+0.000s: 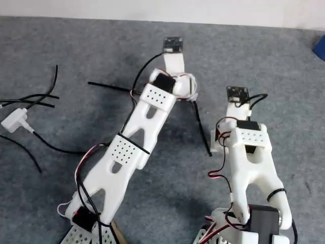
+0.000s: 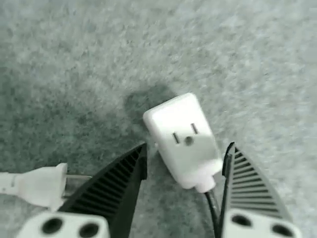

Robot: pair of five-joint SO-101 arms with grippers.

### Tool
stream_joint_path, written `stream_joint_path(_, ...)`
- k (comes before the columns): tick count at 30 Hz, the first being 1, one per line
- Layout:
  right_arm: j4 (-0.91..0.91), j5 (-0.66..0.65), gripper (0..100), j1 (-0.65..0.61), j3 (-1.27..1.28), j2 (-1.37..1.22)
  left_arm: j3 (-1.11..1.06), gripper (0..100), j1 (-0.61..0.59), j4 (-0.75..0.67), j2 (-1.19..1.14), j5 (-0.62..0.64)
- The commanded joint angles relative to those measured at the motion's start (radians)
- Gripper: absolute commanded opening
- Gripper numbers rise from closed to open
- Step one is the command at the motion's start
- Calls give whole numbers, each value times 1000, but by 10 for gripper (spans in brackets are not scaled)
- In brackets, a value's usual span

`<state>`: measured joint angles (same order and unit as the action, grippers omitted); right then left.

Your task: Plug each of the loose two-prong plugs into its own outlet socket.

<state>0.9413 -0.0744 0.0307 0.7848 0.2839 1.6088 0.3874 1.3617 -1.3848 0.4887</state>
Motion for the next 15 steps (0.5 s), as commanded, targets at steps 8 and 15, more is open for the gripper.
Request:
stream_joint_path(8, -10, 5, 198, 8, -2, 25, 42, 252, -50, -158, -79, -57)
stream_joint_path(15, -10, 5, 198, 5, -2, 25, 48, 102, 1, -187, -76, -285)
